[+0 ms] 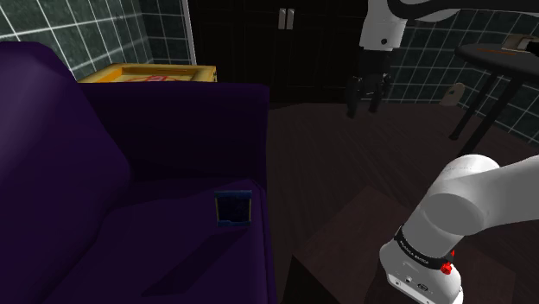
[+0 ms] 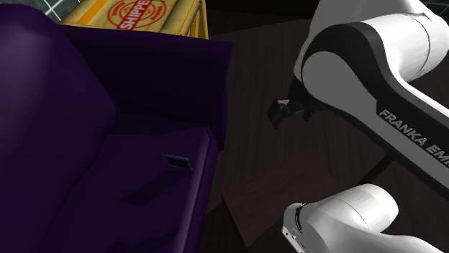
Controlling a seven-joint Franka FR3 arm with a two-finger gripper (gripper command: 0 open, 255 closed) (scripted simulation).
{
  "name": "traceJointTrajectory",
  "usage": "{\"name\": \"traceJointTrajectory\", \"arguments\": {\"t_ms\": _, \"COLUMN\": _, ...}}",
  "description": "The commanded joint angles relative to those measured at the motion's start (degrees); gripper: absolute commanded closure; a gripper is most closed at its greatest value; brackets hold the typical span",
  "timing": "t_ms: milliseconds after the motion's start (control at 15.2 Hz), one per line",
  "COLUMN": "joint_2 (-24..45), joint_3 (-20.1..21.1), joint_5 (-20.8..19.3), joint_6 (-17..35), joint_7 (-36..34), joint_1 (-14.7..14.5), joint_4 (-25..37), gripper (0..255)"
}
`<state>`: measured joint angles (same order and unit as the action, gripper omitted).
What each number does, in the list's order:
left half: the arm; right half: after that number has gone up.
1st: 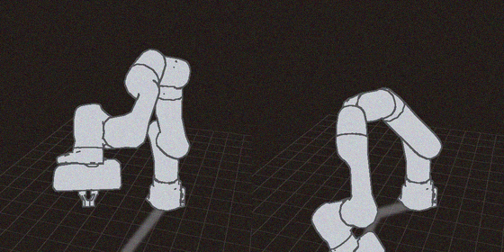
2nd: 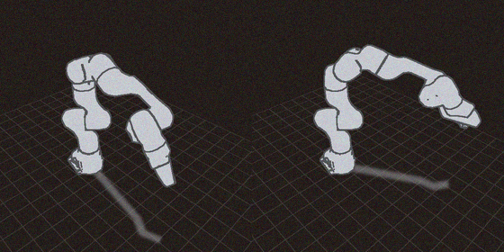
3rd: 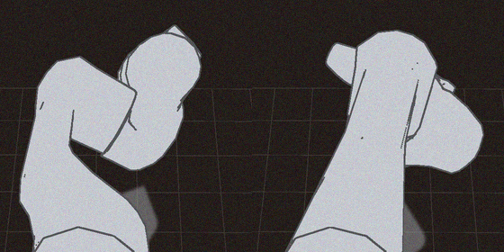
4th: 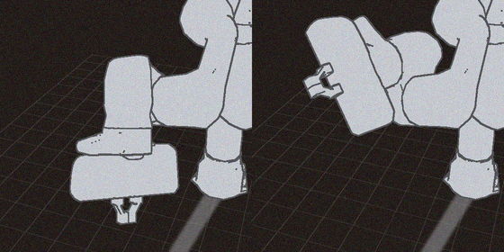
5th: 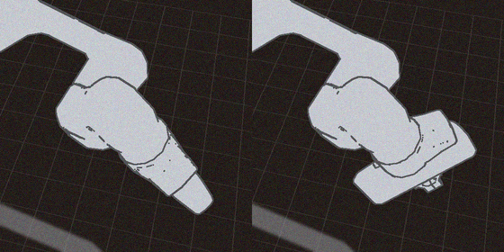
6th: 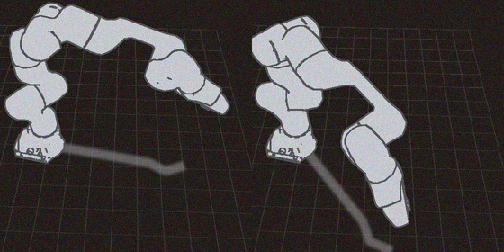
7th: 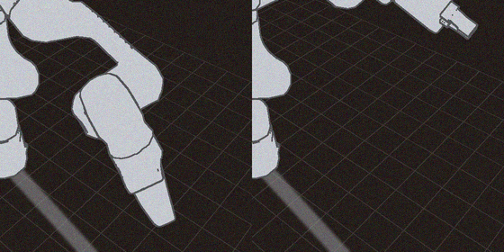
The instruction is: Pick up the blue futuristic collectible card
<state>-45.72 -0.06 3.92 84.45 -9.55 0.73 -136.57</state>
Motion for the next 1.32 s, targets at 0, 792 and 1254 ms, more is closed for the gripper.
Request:
{"name": "traceJointTrajectory", "arguments": {"t_ms": 0, "joint_2": 0.0, "joint_3": 0.0, "joint_5": 0.0, "joint_6": 0.0, "joint_7": 0.0, "joint_1": 0.0, "joint_4": 0.0, "gripper": 0}}
{"name": "traceJointTrajectory", "arguments": {"t_ms": 792, "joint_2": 14.3, "joint_3": 11.0, "joint_5": -1.1, "joint_6": 20.7, "joint_7": 5.7, "joint_1": -8.9, "joint_4": 0.0, "gripper": 0}}
{"name": "traceJointTrajectory", "arguments": {"t_ms": 1254, "joint_2": 23.8, "joint_3": 17.9, "joint_5": -5.0, "joint_6": 31.3, "joint_7": 7.0, "joint_1": -12.5, "joint_4": 2.1, "gripper": 0}}
